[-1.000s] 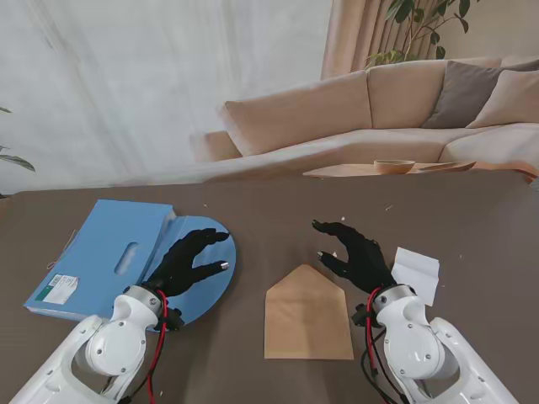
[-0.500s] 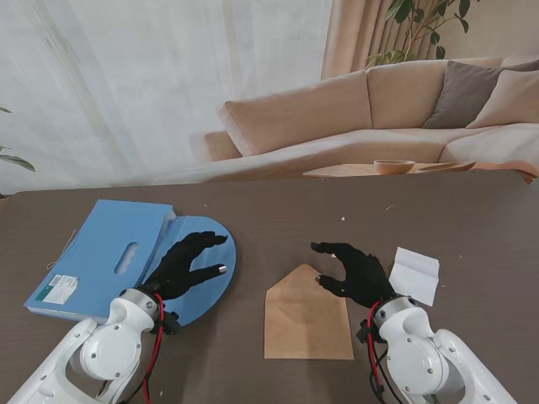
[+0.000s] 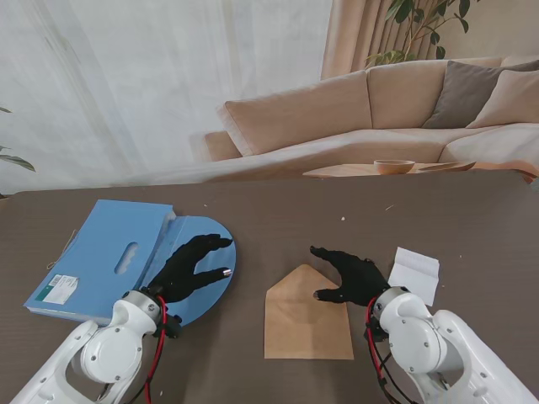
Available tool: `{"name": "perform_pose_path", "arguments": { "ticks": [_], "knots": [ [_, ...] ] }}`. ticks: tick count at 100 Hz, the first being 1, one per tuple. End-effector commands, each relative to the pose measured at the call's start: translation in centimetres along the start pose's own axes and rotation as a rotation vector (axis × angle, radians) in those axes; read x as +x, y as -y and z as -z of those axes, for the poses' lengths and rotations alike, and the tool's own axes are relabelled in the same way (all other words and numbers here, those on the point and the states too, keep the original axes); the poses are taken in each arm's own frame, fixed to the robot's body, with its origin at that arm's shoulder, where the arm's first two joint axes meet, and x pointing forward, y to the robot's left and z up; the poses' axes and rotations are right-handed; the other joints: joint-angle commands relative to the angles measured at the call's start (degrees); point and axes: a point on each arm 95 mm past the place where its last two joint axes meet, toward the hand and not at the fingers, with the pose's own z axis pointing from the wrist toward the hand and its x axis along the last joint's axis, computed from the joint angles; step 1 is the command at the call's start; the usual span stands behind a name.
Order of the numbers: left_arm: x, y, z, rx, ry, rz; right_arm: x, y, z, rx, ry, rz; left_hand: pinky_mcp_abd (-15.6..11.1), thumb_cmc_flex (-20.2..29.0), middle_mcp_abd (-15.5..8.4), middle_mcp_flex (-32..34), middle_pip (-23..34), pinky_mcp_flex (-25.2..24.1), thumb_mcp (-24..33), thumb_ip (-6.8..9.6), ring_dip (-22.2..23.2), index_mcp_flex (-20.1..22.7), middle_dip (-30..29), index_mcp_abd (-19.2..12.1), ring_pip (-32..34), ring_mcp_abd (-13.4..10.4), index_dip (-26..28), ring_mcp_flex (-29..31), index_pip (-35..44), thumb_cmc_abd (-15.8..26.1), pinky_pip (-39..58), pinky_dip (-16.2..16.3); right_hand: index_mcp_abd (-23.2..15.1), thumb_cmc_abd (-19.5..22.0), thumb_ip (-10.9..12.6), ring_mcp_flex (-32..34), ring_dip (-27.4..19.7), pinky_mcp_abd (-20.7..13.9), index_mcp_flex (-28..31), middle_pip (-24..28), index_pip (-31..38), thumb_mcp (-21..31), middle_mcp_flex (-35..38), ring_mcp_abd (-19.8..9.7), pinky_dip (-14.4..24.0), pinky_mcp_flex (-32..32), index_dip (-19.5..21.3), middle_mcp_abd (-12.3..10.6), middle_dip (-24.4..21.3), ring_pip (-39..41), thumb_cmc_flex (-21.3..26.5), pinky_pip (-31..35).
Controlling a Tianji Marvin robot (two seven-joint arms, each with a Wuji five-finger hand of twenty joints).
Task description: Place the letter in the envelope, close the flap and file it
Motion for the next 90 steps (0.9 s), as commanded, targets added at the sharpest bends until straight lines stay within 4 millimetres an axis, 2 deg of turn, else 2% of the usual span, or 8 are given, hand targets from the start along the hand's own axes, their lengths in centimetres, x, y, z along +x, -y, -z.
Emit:
{"name": "perform_pose_path", "arguments": {
  "ticks": [1,19,32,60,70,81,86,90],
  "knots": [
    [0.3,-0.4,0.1,-0.023,-0.009,0.004,-0.4,0.2,-0.5,0.023,0.009,0.005,-1.6,1.0,-0.2,0.2,0.6,-0.6,-0.6,1.32,1.0,0.9,1.0,-0.2,-0.2,-1.4,0.4,-1.7,-0.3,1.6,0.2,0.2,1.8,-1.4,-2.3,0.6,1.8,-1.0,2.7,3.7,3.4,0.6,-1.6,-1.3,1.1,0.4,-0.2,0.3,1.7,1.8,-2.7,0.7],
    [0.1,-0.3,0.2,-0.021,-0.005,-0.001,-0.8,0.5,-1.9,0.06,0.016,-0.002,-1.6,1.1,-0.2,0.2,0.6,-0.6,-0.5,1.32,1.1,1.0,1.0,-0.1,-0.3,-1.4,0.4,-1.7,-0.3,1.5,0.2,0.3,5.0,-2.0,-2.6,0.9,2.8,-0.9,6.5,7.9,9.5,2.1,-1.7,-1.1,1.6,0.9,-3.1,0.8,3.3,4.1,-3.3,2.1],
    [0.0,-0.2,0.2,-0.02,-0.004,-0.004,-1.2,0.6,-2.5,0.049,0.039,0.007,-1.6,1.1,-0.2,0.2,0.6,-0.6,-0.5,1.32,1.1,1.0,1.0,0.0,-0.3,-1.4,0.4,-1.7,-0.3,1.6,0.2,0.3,5.8,-1.9,-2.6,1.3,3.3,-0.9,5.5,9.0,10.9,3.1,-1.8,-0.9,1.7,1.3,-4.6,1.3,3.7,5.7,-3.3,3.3],
    [-0.1,-0.3,0.2,-0.026,-0.005,-0.003,-1.9,0.7,-3.9,0.045,0.059,0.005,-1.6,1.1,-0.1,0.1,0.6,-0.6,-0.5,1.31,1.1,0.9,1.0,0.0,-0.3,-1.4,0.5,-1.7,-0.4,1.5,0.2,0.4,4.5,-2.2,-2.2,2.4,4.6,-0.8,7.0,12.2,13.4,6.0,-0.6,-0.4,2.1,2.1,-6.4,1.4,4.9,8.7,-1.4,5.6],
    [-0.1,-0.3,0.2,-0.029,-0.003,-0.004,-2.0,0.9,-4.4,0.053,0.053,-0.011,-1.6,1.2,-0.1,0.2,0.6,-0.6,-0.5,1.32,1.0,0.9,1.0,0.1,-0.3,-1.4,0.5,-1.7,-0.4,1.5,0.2,0.4,2.1,-2.5,-2.1,3.0,4.7,-0.6,10.4,12.7,16.4,8.0,0.9,-0.2,1.9,2.3,-7.3,1.3,5.1,9.5,-0.3,6.3],
    [-0.1,-0.2,0.2,-0.03,-0.003,-0.006,-2.0,1.1,-5.0,0.049,0.038,-0.026,-1.6,1.2,-0.1,0.2,0.6,-0.6,-0.4,1.32,1.0,1.0,1.1,0.1,-0.4,-1.4,0.5,-1.7,-0.4,1.5,0.2,0.4,-4.1,-2.7,-1.8,4.4,4.8,-0.1,19.8,12.6,22.4,10.6,4.3,0.3,1.8,2.9,-6.9,1.3,5.1,10.2,1.5,7.1],
    [-0.1,-0.2,0.1,-0.03,-0.002,-0.007,-2.0,1.1,-5.3,0.042,0.03,-0.038,-1.7,1.2,-0.1,0.2,0.6,-0.6,-0.4,1.31,1.0,1.0,1.0,0.1,-0.4,-1.5,0.5,-1.7,-0.4,1.6,0.1,0.4,-8.2,-2.8,-1.9,5.1,4.8,0.0,24.4,12.4,25.6,12.2,6.5,0.5,1.7,3.1,-6.7,1.2,4.9,10.5,2.6,7.5],
    [-0.1,-0.2,0.1,-0.031,-0.002,-0.008,-2.0,1.2,-5.5,0.034,0.024,-0.048,-1.7,1.2,-0.2,0.2,0.6,-0.6,-0.4,1.31,1.0,1.0,1.0,0.1,-0.4,-1.5,0.5,-1.7,-0.4,1.6,0.1,0.4,-10.6,-4.9,-4.4,5.8,4.8,0.1,26.6,12.2,33.0,13.5,8.4,0.7,1.2,3.3,-13.8,1.0,5.0,11.1,4.7,8.2]
  ]
}}
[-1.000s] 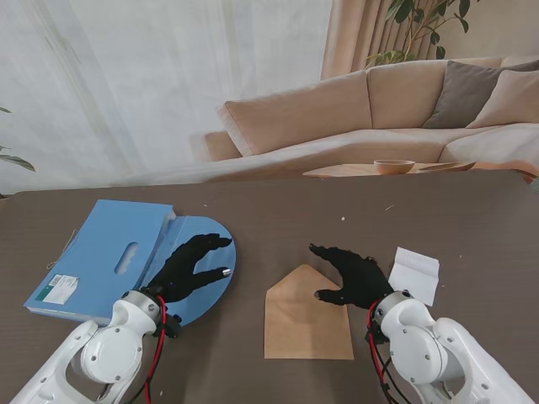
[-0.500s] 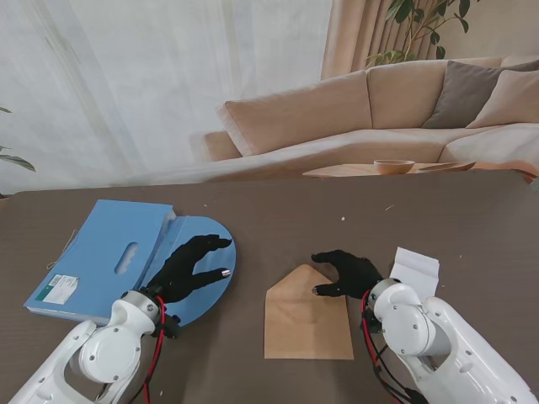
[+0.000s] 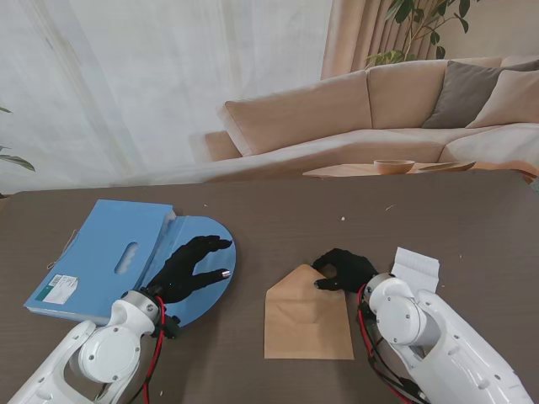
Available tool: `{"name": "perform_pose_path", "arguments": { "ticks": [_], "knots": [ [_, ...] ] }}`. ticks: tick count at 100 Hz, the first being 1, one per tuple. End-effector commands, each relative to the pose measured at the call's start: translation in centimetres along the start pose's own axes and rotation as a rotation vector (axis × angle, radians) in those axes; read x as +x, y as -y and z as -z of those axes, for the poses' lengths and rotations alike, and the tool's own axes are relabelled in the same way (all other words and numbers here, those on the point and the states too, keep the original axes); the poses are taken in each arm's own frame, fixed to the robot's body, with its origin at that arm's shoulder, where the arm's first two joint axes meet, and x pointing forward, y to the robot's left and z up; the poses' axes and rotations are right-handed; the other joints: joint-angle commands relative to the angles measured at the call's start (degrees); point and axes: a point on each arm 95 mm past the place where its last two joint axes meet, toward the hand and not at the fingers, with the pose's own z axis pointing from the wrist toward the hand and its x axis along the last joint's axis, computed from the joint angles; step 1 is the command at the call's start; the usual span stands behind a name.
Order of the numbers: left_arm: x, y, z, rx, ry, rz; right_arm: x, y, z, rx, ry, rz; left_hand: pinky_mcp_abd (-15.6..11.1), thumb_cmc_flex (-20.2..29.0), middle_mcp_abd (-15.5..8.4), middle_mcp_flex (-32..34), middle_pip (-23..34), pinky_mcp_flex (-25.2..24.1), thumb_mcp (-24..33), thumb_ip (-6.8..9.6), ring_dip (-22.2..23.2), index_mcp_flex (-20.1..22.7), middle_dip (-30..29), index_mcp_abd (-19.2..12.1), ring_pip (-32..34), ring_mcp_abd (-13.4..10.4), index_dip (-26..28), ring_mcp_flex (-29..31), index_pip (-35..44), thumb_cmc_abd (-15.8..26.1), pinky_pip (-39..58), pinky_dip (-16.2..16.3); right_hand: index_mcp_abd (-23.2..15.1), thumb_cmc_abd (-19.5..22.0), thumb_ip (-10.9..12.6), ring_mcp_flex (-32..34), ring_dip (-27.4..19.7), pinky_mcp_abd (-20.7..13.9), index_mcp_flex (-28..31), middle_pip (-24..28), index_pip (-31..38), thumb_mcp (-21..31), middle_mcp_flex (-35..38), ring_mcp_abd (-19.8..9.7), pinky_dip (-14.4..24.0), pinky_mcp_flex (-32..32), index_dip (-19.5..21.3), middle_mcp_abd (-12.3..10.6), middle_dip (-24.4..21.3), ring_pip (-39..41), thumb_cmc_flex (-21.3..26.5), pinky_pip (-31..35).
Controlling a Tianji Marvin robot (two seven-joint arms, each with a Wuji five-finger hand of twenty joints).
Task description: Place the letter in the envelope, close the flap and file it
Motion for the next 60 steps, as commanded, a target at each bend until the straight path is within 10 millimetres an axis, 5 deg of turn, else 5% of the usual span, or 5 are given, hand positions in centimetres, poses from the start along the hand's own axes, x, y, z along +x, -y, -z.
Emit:
{"name": "perform_pose_path", "arguments": {
  "ticks": [1,6,19,38,60],
  "knots": [
    [0.2,-0.3,0.0,-0.019,-0.003,0.001,0.4,0.5,-0.3,0.005,-0.018,-0.019,-1.7,1.2,-0.2,0.2,0.6,-0.6,-0.4,1.31,0.9,1.0,0.5,0.0,-0.4,-1.6,0.5,-1.7,-0.4,1.6,0.1,0.4,-5.4,-3.3,-3.4,1.7,0.9,0.1,4.3,0.2,10.6,2.6,3.6,0.7,-0.8,0.5,-7.3,-0.6,0.0,1.6,3.2,1.3],
    [0.2,-0.3,0.0,-0.019,-0.003,0.0,0.4,0.5,-0.5,-0.011,-0.02,-0.028,-1.7,1.2,-0.1,0.2,0.6,-0.6,-0.4,1.31,0.9,1.0,0.5,0.0,-0.4,-1.5,0.5,-1.7,-0.4,1.5,0.1,0.3,-8.8,-4.4,-4.3,2.8,1.0,0.2,8.2,0.7,19.4,3.6,6.6,0.9,-0.8,1.0,-10.8,-1.0,0.1,2.3,6.7,1.9],
    [0.2,-0.4,-0.2,-0.021,0.001,0.0,0.6,0.4,-0.6,-0.049,-0.031,-0.072,-1.7,1.2,-0.1,0.2,0.6,-0.6,-0.4,1.31,0.8,1.0,0.5,0.0,-0.4,-1.6,0.5,-1.7,-0.4,1.6,0.1,0.3,-9.0,-3.6,-3.7,5.2,1.2,0.5,16.5,1.2,24.7,6.3,12.1,1.3,-0.7,1.9,-10.3,-1.1,-0.3,3.7,8.6,3.0],
    [0.3,-0.6,-0.3,-0.028,0.004,0.005,1.3,0.3,-0.2,-0.084,-0.062,-0.138,-1.7,1.2,-0.1,0.2,0.6,-0.6,-0.4,1.31,0.7,1.1,0.5,0.0,-0.5,-1.6,0.5,-1.6,-0.4,1.7,0.0,0.3,-5.4,-4.1,-2.7,11.6,1.5,1.4,17.1,2.1,25.9,10.0,19.1,2.9,-1.2,5.5,-0.8,-1.9,-0.1,6.2,8.4,6.6],
    [0.5,-0.5,-0.3,-0.032,-0.009,0.007,2.9,-0.8,0.6,-0.154,-0.111,-0.224,-1.6,1.6,0.2,1.0,0.9,-0.7,-0.3,1.33,1.6,1.9,0.7,1.1,0.1,-1.4,0.9,-1.7,0.2,1.2,0.9,1.3,-0.6,-4.6,-2.8,28.6,3.8,3.9,17.4,3.0,25.6,11.3,37.2,6.2,-1.2,16.2,3.4,1.5,3.1,12.9,9.9,16.7]
  ]
}}
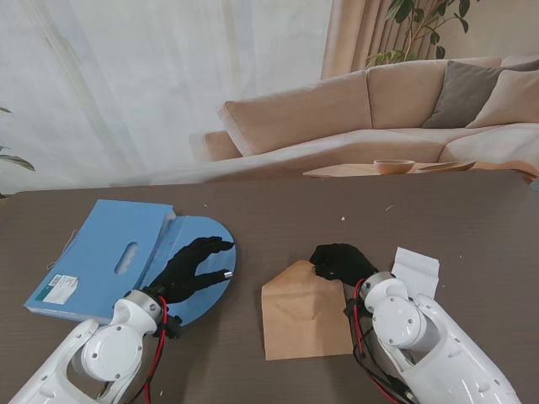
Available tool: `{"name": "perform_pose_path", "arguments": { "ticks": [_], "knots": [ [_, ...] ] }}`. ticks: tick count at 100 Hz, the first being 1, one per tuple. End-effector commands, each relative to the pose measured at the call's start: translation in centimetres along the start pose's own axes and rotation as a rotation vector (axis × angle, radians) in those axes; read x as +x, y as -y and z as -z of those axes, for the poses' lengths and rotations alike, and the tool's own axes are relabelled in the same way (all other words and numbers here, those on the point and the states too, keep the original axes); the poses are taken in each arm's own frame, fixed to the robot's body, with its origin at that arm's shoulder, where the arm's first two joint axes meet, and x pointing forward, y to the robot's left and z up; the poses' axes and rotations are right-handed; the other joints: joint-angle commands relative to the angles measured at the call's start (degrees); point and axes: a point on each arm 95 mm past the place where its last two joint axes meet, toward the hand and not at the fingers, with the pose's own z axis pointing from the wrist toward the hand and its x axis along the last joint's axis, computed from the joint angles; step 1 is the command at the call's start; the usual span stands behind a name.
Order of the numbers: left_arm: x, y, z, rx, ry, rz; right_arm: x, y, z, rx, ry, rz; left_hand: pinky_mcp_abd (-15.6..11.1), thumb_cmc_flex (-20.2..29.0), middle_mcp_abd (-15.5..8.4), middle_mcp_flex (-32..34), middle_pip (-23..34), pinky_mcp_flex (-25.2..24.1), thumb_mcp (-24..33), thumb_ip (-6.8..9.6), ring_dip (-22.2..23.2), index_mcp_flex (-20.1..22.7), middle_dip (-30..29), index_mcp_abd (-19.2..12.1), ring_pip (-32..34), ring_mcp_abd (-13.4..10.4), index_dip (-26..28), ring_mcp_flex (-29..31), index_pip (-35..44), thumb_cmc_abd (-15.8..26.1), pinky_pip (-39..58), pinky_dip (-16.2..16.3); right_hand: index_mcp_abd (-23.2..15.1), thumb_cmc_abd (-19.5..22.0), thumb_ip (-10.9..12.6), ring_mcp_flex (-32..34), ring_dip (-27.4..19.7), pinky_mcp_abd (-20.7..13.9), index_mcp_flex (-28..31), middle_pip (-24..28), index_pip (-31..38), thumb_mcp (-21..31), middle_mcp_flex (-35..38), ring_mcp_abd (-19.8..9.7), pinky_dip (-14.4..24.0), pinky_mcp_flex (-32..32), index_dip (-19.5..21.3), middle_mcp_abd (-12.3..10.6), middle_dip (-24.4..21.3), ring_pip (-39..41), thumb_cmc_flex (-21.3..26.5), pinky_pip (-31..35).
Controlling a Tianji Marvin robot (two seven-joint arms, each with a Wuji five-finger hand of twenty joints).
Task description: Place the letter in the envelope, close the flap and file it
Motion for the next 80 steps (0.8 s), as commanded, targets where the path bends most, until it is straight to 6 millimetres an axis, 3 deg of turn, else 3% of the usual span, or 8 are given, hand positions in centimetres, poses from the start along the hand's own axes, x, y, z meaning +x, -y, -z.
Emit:
{"name": "perform_pose_path", "arguments": {
  "ticks": [1,8,12,20,37,66,80],
  "knots": [
    [0.4,-0.3,0.0,-0.016,-0.015,0.008,1.4,0.1,0.2,-0.011,-0.035,-0.021,-1.5,1.6,0.2,1.1,1.0,-0.7,-0.3,1.33,1.9,1.3,0.7,0.4,0.2,-1.3,0.8,-1.7,0.2,1.1,1.2,1.6,0.8,-1.0,0.5,3.9,1.4,1.2,1.7,1.5,1.7,1.6,3.4,1.7,-0.4,2.4,1.6,0.5,1.3,2.4,2.2,3.1],
    [0.4,-0.2,0.0,-0.015,-0.029,0.01,2.1,-0.3,0.4,-0.044,-0.053,-0.03,-1.1,1.8,0.5,2.1,1.5,-1.1,-0.1,1.38,3.3,1.8,1.0,0.9,0.9,-0.9,1.2,-1.2,0.6,0.4,3.0,4.2,1.8,-1.1,0.3,4.7,2.0,1.4,1.8,2.0,1.9,1.8,4.3,2.0,-0.5,3.0,1.9,1.0,2.2,3.6,2.5,4.9],
    [0.5,-0.2,0.0,-0.012,-0.038,0.013,2.5,-0.6,0.5,-0.062,-0.064,-0.031,-0.6,1.7,0.7,2.7,1.9,-1.9,0.4,1.32,4.0,2.0,1.3,1.5,0.8,-0.6,1.8,-0.4,1.1,-0.1,5.1,8.5,2.1,-1.1,0.2,5.0,2.5,1.5,1.7,2.4,2.0,1.9,4.5,2.0,-0.5,3.3,2.2,1.2,2.7,4.6,2.7,5.8],
    [0.6,0.0,0.1,-0.01,-0.055,0.017,3.4,-1.0,0.7,-0.094,-0.085,-0.039,-0.2,1.5,1.0,3.6,2.7,-1.8,0.7,1.27,4.7,1.8,1.9,2.2,1.1,-0.3,2.2,0.5,1.4,-0.6,6.4,11.8,3.0,-1.0,0.3,5.5,3.2,1.6,1.4,3.8,2.5,2.3,4.6,2.0,-0.7,3.8,3.3,1.8,3.8,6.3,2.9,7.1],
    [1.4,0.1,0.3,-0.041,-0.091,0.035,5.3,-1.6,0.9,-0.147,-0.136,-0.067,1.4,0.6,1.4,5.2,3.7,0.5,0.2,1.11,5.6,0.4,2.6,3.0,2.2,0.9,2.4,3.2,1.3,-1.6,7.5,13.7,4.8,-0.8,0.8,5.3,4.5,1.8,0.4,7.0,3.6,2.9,3.5,2.4,-0.9,3.8,6.8,2.9,5.7,9.3,3.0,8.9],
    [3.2,-0.3,0.1,-0.104,-0.157,0.025,8.4,-2.0,0.8,-0.212,-0.221,-0.093,2.6,-4.8,1.6,4.7,3.3,2.2,-2.3,0.48,6.6,-4.0,2.7,4.5,2.7,1.5,2.2,5.0,0.0,-4.9,8.5,16.2,5.3,-0.8,1.1,5.1,5.1,2.1,0.2,8.2,3.9,3.2,3.1,2.7,-0.6,4.0,8.0,3.5,6.0,10.6,2.8,10.0],
    [4.3,-0.6,-0.2,-0.096,-0.163,-0.009,9.6,-1.9,0.7,-0.228,-0.259,-0.092,3.0,-3.2,1.5,4.6,4.7,3.0,-0.4,0.77,7.9,-4.4,3.9,5.6,3.4,2.0,2.4,5.6,0.0,-6.2,8.8,18.1,5.5,-0.8,1.2,5.1,5.1,2.2,0.2,8.3,3.8,3.2,3.1,2.8,-0.5,4.1,8.2,3.4,5.8,10.8,2.8,10.3]
  ]
}}
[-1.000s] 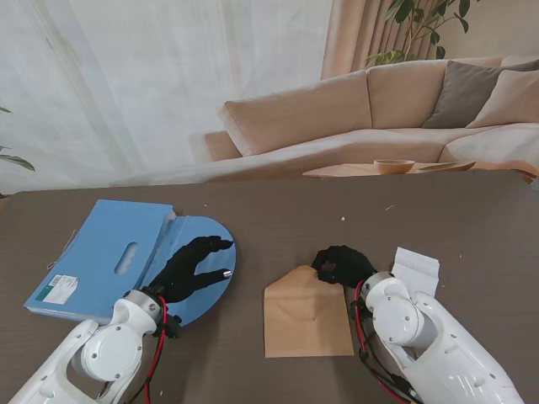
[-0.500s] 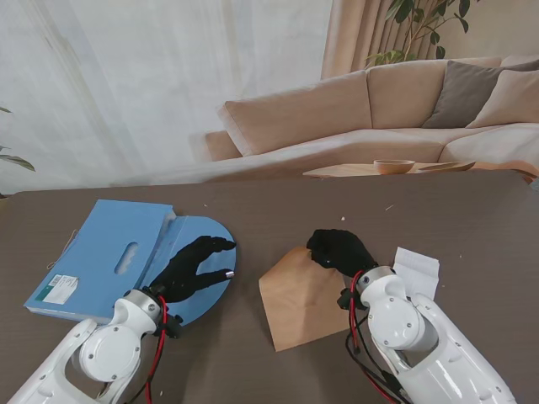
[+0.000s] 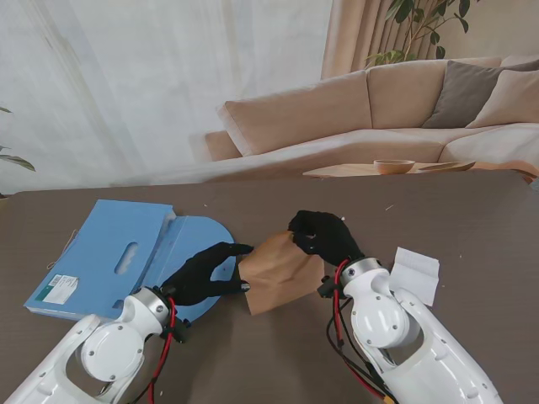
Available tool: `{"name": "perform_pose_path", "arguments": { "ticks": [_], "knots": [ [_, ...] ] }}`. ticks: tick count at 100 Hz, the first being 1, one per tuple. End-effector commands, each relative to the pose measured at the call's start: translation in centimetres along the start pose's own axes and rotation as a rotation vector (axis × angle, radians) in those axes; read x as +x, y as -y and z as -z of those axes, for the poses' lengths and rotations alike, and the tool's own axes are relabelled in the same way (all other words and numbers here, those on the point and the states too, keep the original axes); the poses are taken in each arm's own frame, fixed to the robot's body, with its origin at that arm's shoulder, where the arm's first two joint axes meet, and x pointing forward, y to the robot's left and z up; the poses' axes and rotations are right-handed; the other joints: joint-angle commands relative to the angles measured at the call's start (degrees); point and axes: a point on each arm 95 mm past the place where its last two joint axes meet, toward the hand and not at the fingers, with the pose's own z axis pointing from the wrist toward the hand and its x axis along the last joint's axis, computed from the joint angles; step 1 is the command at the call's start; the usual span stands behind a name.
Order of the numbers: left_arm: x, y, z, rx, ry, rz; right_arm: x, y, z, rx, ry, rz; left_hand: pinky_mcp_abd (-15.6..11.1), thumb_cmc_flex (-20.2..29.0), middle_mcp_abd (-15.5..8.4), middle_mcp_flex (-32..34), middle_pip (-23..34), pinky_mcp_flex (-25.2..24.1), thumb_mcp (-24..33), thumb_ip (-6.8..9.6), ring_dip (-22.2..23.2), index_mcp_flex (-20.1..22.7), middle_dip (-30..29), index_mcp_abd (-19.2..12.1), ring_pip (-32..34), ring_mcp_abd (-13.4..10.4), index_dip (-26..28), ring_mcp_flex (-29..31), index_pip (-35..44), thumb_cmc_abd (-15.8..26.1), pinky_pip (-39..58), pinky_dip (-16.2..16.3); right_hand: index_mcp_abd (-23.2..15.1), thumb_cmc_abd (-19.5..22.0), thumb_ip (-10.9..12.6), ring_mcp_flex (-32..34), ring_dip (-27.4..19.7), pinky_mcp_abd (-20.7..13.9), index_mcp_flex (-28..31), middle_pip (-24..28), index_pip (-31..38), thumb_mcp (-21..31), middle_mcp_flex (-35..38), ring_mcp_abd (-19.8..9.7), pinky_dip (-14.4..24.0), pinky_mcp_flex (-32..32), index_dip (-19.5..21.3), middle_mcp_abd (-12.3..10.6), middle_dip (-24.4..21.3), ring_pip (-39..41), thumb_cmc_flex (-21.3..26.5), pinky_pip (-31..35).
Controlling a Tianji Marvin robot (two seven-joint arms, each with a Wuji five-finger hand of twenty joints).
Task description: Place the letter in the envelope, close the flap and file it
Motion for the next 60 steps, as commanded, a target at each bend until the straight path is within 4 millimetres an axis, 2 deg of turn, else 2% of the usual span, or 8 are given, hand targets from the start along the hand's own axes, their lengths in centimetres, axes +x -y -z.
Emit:
{"name": "perform_pose_path", "arguments": {
  "ticks": [1,6,8,12,34,40,49,60],
  "knots": [
    [1.3,-0.3,-0.3,0.003,-0.013,-0.011,1.4,0.4,-0.3,0.007,-0.041,-0.013,0.5,0.6,-0.7,-0.1,1.5,0.5,0.8,0.81,2.1,-1.8,1.3,0.8,0.7,0.4,0.3,1.1,-0.7,-2.3,0.9,2.3,-0.2,-0.4,1.2,0.8,1.0,0.4,0.4,1.3,2.7,1.1,-0.3,1.2,0.0,0.2,1.8,0.1,0.4,1.3,1.0,1.6],
    [1.6,-0.3,-0.6,0.018,-0.002,-0.031,1.8,0.5,-0.5,0.005,-0.055,-0.015,0.7,2.0,-0.6,0.1,1.9,1.0,1.8,1.01,2.4,-1.8,1.6,1.1,1.0,0.7,0.3,1.5,-0.6,-2.4,1.0,2.6,-0.3,-0.4,1.3,0.9,1.0,0.4,0.4,1.3,2.7,1.1,-0.3,1.2,0.0,0.3,1.8,0.2,0.3,1.3,1.0,1.6],
    [1.7,-0.4,-0.7,0.024,0.002,-0.035,2.0,0.6,-0.5,0.004,-0.06,-0.017,0.7,-0.3,-0.5,0.0,2.6,1.6,8.8,0.22,3.8,-1.5,2.4,1.1,0.8,0.8,0.8,1.9,-0.4,-3.7,-0.2,4.6,-0.3,-0.4,1.3,0.8,1.0,0.4,0.4,1.3,2.7,1.1,-0.3,1.2,0.0,0.3,1.8,0.2,0.3,1.3,1.0,1.6],
    [1.9,-0.4,-0.9,0.037,0.011,-0.039,2.2,0.7,-0.6,0.005,-0.07,-0.018,1.0,0.2,-0.2,0.6,3.6,2.2,12.2,0.05,4.6,-0.6,3.0,1.2,1.5,1.2,1.5,2.5,0.8,-3.9,-0.2,5.4,-0.3,-0.4,1.3,0.8,1.0,0.4,0.5,1.3,2.7,1.1,-0.3,1.3,0.0,0.3,1.9,0.1,0.3,1.3,1.0,1.7],
    [2.6,-0.6,-1.7,0.14,0.046,-0.022,3.1,1.3,-0.7,0.012,-0.113,-0.013,2.6,5.6,2.7,6.9,11.1,5.1,18.7,-0.32,9.9,6.0,7.7,1.9,7.1,4.0,8.3,7.3,13.6,-0.6,1.9,6.9,-0.5,-0.5,1.5,0.8,1.0,0.5,0.5,1.3,2.6,1.2,-0.3,1.3,0.0,0.3,2.0,0.0,0.2,1.3,0.8,1.8],
    [2.7,-0.6,-1.8,0.169,0.049,-0.012,3.2,1.4,-0.7,0.014,-0.117,-0.015,3.3,11.6,2.3,9.7,13.3,6.3,13.7,-1.23,12.1,9.6,9.5,1.3,9.4,5.0,12.9,8.8,17.5,-1.0,2.3,7.8,-0.5,-0.5,1.5,0.8,1.0,0.5,0.5,1.3,2.6,1.2,-0.3,1.3,0.0,0.3,2.1,0.1,0.2,1.3,0.8,1.8],
    [2.7,-0.5,-1.9,0.203,0.053,-0.015,3.3,1.6,-0.7,0.017,-0.123,-0.012,4.4,20.7,3.4,14.3,16.5,8.5,4.8,-0.16,14.7,14.6,13.1,0.9,15.6,6.8,14.2,11.2,23.7,0.7,3.5,9.4,-0.5,-0.5,1.5,0.8,1.0,0.5,0.5,1.2,2.5,1.1,-0.4,1.3,0.0,0.3,2.1,0.0,0.2,1.2,0.8,1.8],
    [2.7,-0.3,-2.0,0.223,0.06,-0.025,3.3,1.6,-0.7,0.021,-0.125,-0.002,6.1,25.2,5.5,23.7,16.3,11.4,2.7,0.26,16.6,22.6,21.1,1.6,23.0,9.2,13.7,15.5,27.6,2.6,4.9,11.1,-0.7,-0.3,1.5,0.6,0.9,0.5,0.2,1.1,2.3,1.0,-0.6,1.3,0.0,0.2,2.0,-0.1,0.2,1.1,0.8,1.8]
  ]
}}
